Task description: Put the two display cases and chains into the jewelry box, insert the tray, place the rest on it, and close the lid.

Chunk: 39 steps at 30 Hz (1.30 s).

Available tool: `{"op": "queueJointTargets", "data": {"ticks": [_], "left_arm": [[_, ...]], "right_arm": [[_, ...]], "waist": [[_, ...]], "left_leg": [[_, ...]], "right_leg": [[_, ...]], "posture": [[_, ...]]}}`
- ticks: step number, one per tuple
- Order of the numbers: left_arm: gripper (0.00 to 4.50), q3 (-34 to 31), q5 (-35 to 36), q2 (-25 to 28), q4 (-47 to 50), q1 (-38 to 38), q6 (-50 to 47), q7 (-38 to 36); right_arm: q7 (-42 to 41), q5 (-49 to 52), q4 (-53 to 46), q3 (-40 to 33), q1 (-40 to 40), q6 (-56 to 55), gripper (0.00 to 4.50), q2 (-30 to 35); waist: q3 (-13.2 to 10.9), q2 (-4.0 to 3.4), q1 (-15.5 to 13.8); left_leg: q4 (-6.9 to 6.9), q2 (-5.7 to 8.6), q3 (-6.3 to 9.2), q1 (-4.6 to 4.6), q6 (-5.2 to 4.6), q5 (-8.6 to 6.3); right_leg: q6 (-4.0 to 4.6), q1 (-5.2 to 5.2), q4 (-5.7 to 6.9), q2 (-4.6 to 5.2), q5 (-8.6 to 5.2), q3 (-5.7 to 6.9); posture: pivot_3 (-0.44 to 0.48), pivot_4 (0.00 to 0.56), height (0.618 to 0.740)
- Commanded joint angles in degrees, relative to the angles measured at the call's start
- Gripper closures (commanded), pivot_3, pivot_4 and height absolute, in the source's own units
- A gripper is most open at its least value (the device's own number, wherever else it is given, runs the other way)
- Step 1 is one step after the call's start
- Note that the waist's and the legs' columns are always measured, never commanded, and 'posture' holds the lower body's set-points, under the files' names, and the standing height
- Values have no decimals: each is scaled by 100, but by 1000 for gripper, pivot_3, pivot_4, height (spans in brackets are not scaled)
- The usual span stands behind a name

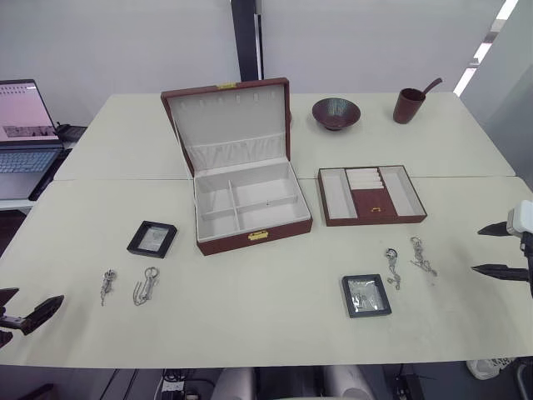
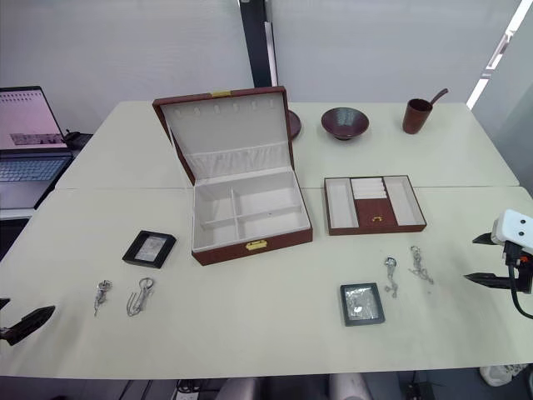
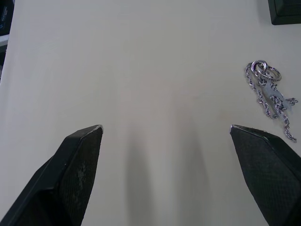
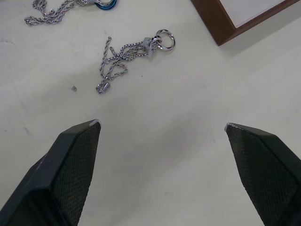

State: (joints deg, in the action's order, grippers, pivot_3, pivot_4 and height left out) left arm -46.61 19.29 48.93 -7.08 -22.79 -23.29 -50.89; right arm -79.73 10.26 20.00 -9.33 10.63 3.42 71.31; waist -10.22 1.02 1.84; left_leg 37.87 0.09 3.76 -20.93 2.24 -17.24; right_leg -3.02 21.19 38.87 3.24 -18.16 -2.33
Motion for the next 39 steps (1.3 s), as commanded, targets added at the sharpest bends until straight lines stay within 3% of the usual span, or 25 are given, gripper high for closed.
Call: {"op": "queueJointTargets", "data": {"ticks": [1,24,35,39], "left_arm": [[18,-59,92,103,234,-9,36,-48],[18,-194,145,129,-16,-22,444,-228],[18,-392,412,-116,324,-131,123,97],[18,-389,769,-214,781,128,-426,405]], "right_arm": [[27,26,-40,-85,86,-33,0,36],[347,-197,516,-112,130,-108,0,-27],[714,-206,675,-131,308,-331,0,-244],[1245,154,345,-328,822,460,0,-682]], "waist": [[0,0,0],[1,-1,2],[1,0,2],[1,0,15]], "left_leg": [[0,0,0,0,0,0],[2,1,-3,2,0,0],[3,0,-3,2,0,0],[9,0,-5,3,0,1]], "right_leg": [[0,0,0,0,0,0],[0,-1,2,-5,0,-1],[0,-1,4,-5,0,-2],[-4,-2,9,-5,3,-6]], "posture": [[0,150,740],[0,150,740],[0,150,740],[0,150,740]]}}
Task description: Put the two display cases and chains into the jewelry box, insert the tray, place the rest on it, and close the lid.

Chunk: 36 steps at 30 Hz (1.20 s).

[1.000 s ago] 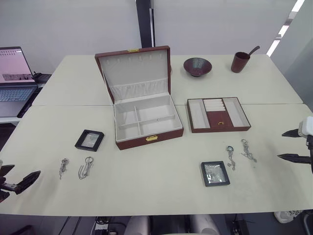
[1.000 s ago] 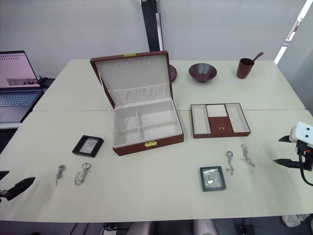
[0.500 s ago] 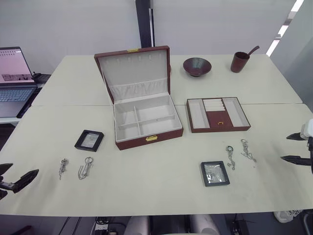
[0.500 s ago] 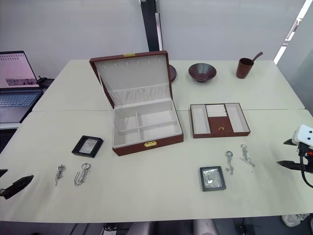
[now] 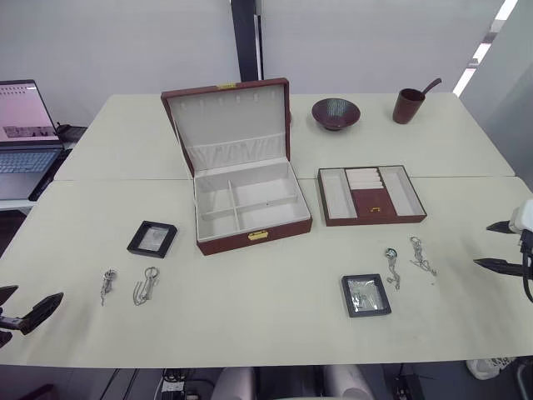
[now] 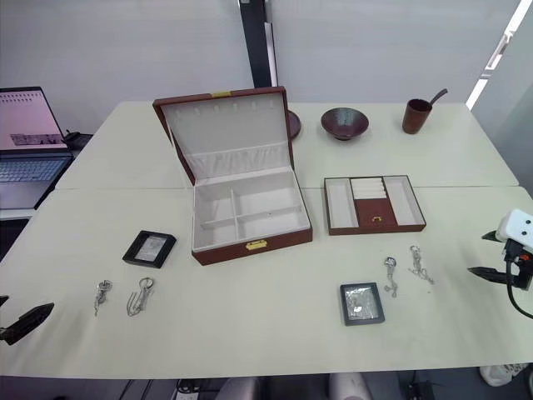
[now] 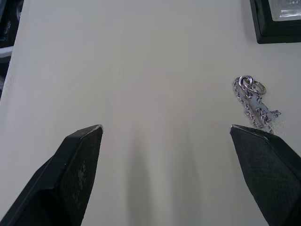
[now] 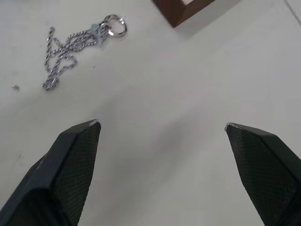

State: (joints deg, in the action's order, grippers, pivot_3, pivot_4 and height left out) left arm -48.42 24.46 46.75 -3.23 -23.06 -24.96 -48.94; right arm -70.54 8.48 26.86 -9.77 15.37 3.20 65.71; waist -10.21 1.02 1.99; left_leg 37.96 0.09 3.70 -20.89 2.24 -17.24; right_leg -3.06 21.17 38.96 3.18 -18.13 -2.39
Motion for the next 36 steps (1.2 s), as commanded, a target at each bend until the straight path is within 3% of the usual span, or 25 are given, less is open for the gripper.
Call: {"op": "queueJointTargets", "data": {"ticks": [1,5,8,12,20,22,29,36], "left_arm": [[18,-168,302,-2,494,254,-346,290],[18,105,514,19,809,688,-735,478],[905,516,677,21,1257,1169,-1123,702],[2129,1234,535,58,1477,1686,-1293,869],[4500,2262,208,19,1036,2895,-1754,1432],[4500,2353,198,5,939,3033,-1844,1467],[4500,2948,88,-209,754,3579,-1963,1551],[4500,3477,-107,-364,421,3992,-1863,1518]], "right_arm": [[427,421,-491,-311,488,689,0,-223],[636,538,-970,-159,944,988,0,-544],[848,501,-1520,225,1470,1207,617,-970],[1139,291,-1804,828,2066,1484,1979,-1712],[1358,-457,-1132,1985,2736,1235,4003,-2849],[1413,-590,-881,2117,2867,1150,4465,-3040],[1472,-955,212,2446,3380,593,4487,-3692],[1372,-1047,444,2499,3484,428,4487,-3993]], "waist": [[0,-1,-1],[0,-1,-11],[0,0,-12],[1,1,-7],[1,3,-11],[1,3,-10],[2,5,1],[5,10,9]], "left_leg": [[2,0,0,0,1,1],[0,0,5,0,2,1],[0,2,5,-2,2,1],[0,1,5,-4,2,1],[0,15,9,-20,3,2],[1,20,8,-22,4,3],[6,20,9,-58,20,12],[16,22,9,-97,37,23]], "right_leg": [[0,0,2,0,1,0],[2,1,3,-1,5,2],[2,2,-1,-2,4,2],[2,7,1,-1,5,0],[3,26,2,-4,6,4],[3,32,2,-4,6,4],[3,74,6,-4,7,8],[2,109,11,-5,16,9]], "posture": [[0,150,740],[0,150,740],[0,150,740],[0,150,740],[0,150,740],[0,150,740],[0,150,740],[0,150,740]]}}
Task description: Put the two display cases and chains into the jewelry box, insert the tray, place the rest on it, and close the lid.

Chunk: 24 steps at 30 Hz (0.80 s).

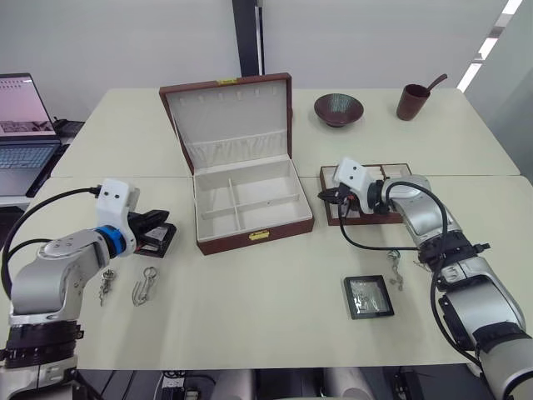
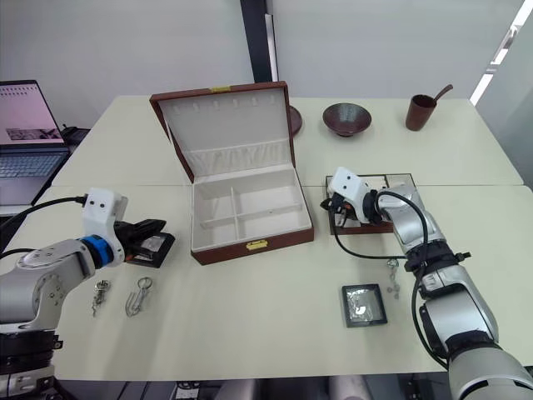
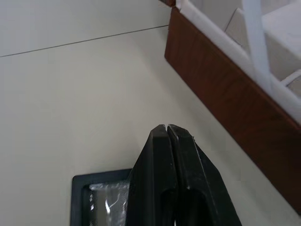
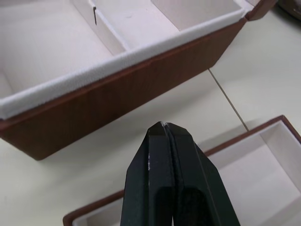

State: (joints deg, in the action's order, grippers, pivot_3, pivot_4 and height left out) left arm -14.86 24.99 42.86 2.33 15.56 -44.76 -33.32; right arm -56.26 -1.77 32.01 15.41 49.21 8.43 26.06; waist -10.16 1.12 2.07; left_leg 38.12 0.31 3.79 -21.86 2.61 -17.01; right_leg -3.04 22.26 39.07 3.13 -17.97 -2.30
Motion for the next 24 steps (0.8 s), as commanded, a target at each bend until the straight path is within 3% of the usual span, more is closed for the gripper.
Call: {"op": "queueJointTargets", "data": {"ticks": [1,9,24], "left_arm": [[4500,220,-232,0,-246,182,194,-45],[4500,592,-339,-315,-564,577,411,-188],[4500,940,-444,-609,-695,956,462,-525]], "right_arm": [[-77,-24,-103,-4,76,-85,4487,-55],[-194,-25,-430,22,-147,40,4487,-95],[-647,270,-2121,25,-816,849,4487,34]], "waist": [[0,0,5],[0,0,31],[0,1,-17]], "left_leg": [[0,0,0,0,0,0],[4,1,2,0,0,1],[7,6,7,-3,0,1]], "right_leg": [[0,0,0,0,0,0],[0,0,2,-1,0,1],[-1,-1,4,-1,0,3]], "posture": [[0,150,740],[0,150,740],[0,150,740]]}}
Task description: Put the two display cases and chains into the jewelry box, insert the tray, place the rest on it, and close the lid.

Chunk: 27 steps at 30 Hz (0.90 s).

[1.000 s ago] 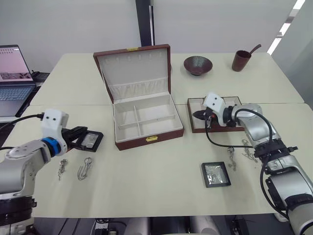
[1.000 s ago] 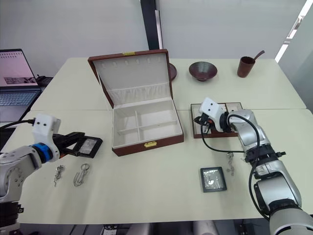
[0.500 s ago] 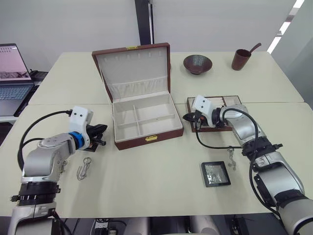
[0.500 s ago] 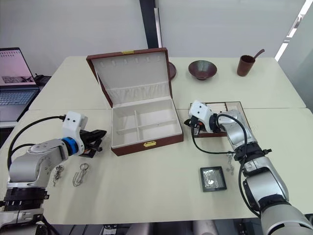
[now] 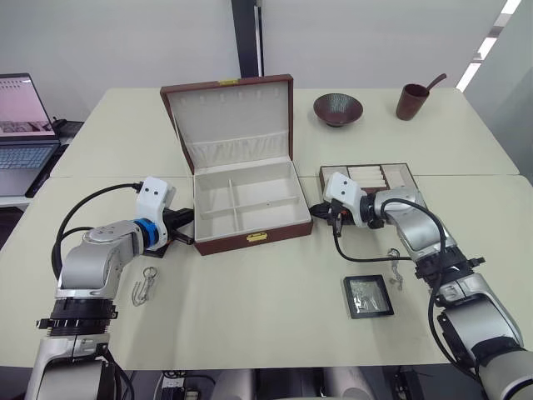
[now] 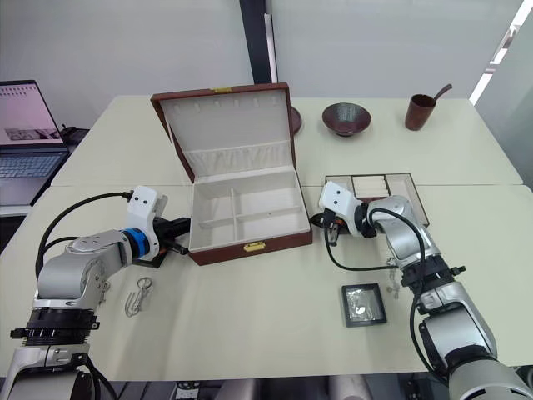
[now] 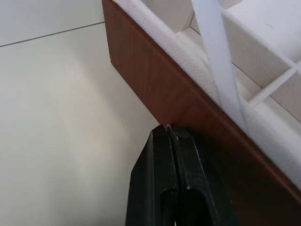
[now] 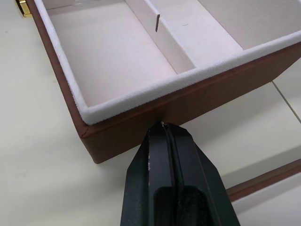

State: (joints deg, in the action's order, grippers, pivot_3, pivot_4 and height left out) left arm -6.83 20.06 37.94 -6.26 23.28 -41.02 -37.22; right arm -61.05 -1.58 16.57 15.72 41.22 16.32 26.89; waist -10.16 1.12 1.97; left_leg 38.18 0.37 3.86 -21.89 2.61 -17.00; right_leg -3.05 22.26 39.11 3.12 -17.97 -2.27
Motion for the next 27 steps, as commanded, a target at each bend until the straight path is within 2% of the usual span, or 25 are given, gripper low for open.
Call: {"op": "queueJointTargets", "data": {"ticks": [1,14,27], "left_arm": [[4500,158,49,-144,170,208,79,-156],[4500,343,-130,-438,51,453,70,-290],[4500,288,-280,-423,58,363,62,-426]], "right_arm": [[-190,270,-689,-7,-72,118,4487,-18],[-346,365,-1492,57,-546,577,4487,279],[-554,429,-2089,228,-842,888,4487,277]], "waist": [[0,0,-15],[1,1,-32],[1,2,-22]], "left_leg": [[1,0,1,-1,0,0],[11,4,14,-3,-1,1],[20,4,20,-5,-2,0]], "right_leg": [[0,0,0,0,0,1],[-1,-8,1,0,0,10],[-2,-11,2,-2,1,13]], "posture": [[0,150,740],[0,150,740],[0,150,740]]}}
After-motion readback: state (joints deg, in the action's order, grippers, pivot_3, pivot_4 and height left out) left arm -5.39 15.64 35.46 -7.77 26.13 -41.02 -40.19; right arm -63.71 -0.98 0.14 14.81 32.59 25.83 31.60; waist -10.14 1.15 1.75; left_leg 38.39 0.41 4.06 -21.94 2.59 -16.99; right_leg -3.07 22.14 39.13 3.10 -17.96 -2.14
